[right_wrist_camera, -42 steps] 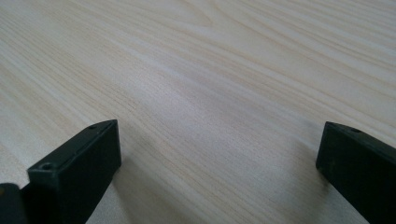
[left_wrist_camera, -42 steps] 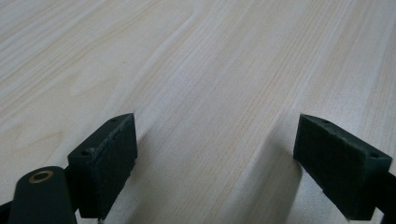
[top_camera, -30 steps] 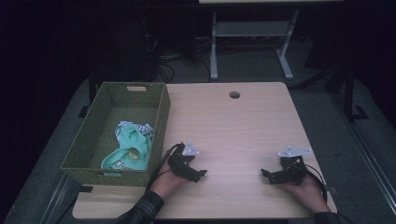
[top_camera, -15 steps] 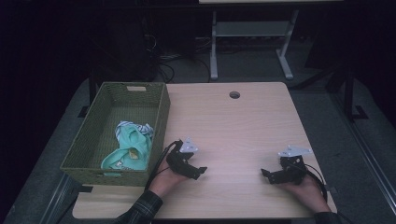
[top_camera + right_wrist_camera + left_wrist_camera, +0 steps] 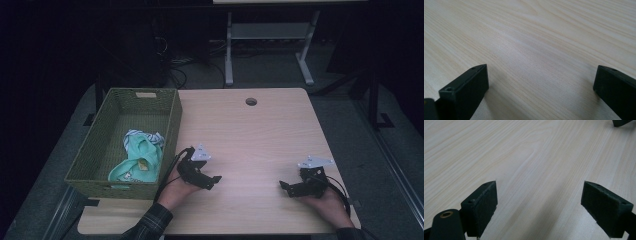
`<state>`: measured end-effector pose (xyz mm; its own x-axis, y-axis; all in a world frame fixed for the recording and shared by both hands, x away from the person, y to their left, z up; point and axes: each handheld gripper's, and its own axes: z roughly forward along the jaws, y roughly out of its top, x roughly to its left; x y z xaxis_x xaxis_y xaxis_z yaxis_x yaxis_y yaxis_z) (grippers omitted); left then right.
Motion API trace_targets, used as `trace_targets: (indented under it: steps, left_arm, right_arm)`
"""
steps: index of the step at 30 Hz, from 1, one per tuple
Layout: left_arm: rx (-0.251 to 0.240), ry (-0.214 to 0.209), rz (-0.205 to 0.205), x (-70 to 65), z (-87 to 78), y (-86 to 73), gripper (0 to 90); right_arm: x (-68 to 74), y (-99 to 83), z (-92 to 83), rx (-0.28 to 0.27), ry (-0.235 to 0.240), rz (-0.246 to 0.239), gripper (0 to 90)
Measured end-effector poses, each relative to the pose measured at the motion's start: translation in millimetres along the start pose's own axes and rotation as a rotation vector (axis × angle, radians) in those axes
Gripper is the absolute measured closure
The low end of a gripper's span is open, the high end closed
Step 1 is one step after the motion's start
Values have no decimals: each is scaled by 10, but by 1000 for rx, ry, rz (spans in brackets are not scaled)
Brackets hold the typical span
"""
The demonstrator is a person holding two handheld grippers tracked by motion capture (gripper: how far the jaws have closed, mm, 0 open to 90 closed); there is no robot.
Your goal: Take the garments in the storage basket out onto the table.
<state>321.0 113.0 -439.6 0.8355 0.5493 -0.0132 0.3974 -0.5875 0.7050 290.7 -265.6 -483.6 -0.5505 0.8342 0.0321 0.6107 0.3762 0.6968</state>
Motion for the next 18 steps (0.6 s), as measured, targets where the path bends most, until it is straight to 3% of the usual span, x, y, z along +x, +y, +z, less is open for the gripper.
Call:
trace_targets:
  steps: [18]
  left_arm:
    - [-20,7,8,18,-106,108,132]
  right_arm:
    - [5,-7,-5,0,-1,2,0]
